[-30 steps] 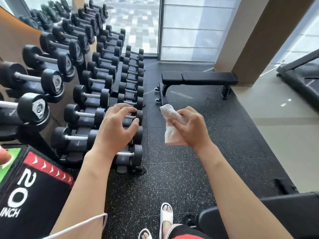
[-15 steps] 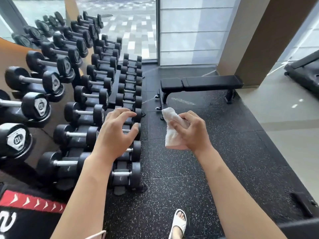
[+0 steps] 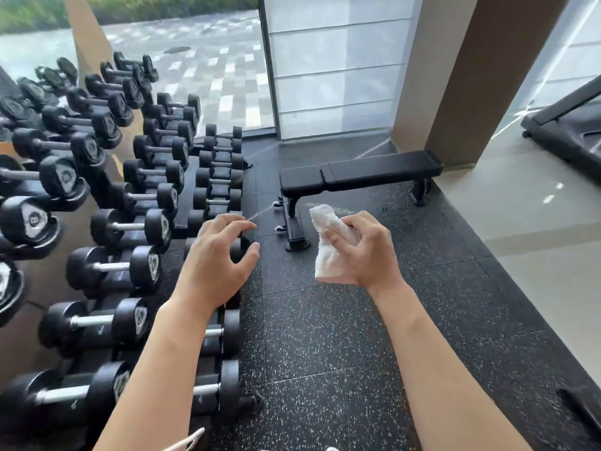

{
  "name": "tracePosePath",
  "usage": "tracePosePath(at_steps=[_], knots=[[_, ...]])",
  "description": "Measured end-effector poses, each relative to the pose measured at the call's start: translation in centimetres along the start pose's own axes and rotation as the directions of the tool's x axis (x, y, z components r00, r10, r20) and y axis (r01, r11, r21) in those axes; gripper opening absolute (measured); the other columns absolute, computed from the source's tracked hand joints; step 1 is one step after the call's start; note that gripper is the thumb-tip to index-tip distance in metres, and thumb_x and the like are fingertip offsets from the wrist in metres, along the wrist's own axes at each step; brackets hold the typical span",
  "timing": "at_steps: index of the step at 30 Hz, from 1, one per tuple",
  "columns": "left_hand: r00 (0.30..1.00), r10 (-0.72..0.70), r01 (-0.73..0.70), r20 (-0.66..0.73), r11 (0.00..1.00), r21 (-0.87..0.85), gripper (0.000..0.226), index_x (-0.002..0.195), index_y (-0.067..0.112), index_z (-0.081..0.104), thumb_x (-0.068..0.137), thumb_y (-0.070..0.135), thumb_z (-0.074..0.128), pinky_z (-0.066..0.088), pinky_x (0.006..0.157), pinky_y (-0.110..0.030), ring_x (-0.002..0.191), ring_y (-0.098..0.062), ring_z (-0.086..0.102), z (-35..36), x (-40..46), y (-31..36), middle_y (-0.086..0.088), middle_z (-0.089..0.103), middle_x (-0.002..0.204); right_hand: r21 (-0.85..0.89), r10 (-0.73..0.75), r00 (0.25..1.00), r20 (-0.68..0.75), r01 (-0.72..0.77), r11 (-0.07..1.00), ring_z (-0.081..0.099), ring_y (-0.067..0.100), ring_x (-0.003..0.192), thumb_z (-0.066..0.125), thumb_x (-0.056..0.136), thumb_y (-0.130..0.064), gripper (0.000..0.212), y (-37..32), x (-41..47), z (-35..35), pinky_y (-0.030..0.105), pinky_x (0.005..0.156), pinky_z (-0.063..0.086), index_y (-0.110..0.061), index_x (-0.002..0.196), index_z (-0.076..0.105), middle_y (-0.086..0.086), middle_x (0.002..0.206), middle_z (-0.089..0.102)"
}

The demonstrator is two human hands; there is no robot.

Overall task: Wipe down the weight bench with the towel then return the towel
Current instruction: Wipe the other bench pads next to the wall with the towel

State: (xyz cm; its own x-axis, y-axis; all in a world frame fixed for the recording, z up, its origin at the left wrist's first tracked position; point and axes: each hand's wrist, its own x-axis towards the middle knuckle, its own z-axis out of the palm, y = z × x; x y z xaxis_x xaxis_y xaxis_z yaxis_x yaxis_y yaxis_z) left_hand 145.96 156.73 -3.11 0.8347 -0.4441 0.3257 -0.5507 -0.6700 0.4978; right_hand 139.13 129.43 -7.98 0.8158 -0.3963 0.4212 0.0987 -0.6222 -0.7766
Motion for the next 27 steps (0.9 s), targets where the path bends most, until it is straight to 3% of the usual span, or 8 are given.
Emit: tracePosePath(at_steps=[7,12,27], knots=[[0.997,0.033,-0.036,0.069,0.998,0.049,0.040,0.132,0.021,0.066,0.095,0.037,0.067,0.040,0.117,-0.044,0.134,-0.017,0.045,3.5,8.0,-0.5,0.004,0.056,0.141,-0.057,0.021,1.000,-0.022,-0.023,0.998,0.059,0.007,0.078,0.080,0.091,-0.040,0.025,3.9,5.2,-0.4,0.030,0.077,0.053,-0.016,0.095,0.074,-0.007,0.091,0.062],[0.996,0.047,-0.050,0.082,0.998,0.034,0.042,0.135,0.019,0.065,0.095,0.032,0.069,0.036,0.118,-0.039,0.135,-0.017,0.044,6.8,14.2,-1.9,0.003,0.057,0.141,-0.130,0.051,0.997,-0.058,-0.058,0.990,0.058,0.009,0.077,0.079,0.092,-0.040,0.028,6.9,9.8,0.2,0.023,0.074,0.046,-0.013,0.094,0.073,-0.003,0.091,0.063],[0.989,0.096,-0.095,0.112,0.995,-0.017,0.050,0.142,0.021,0.060,0.095,0.034,0.069,0.035,0.120,-0.046,0.140,-0.021,0.043,10.9,35.5,-10.3,0.001,0.054,0.148,-0.250,0.077,0.994,-0.081,-0.095,0.964,0.057,0.010,0.080,0.079,0.092,-0.039,0.028,10.7,28.6,7.6,0.024,0.079,0.047,-0.012,0.097,0.073,-0.004,0.089,0.062]])
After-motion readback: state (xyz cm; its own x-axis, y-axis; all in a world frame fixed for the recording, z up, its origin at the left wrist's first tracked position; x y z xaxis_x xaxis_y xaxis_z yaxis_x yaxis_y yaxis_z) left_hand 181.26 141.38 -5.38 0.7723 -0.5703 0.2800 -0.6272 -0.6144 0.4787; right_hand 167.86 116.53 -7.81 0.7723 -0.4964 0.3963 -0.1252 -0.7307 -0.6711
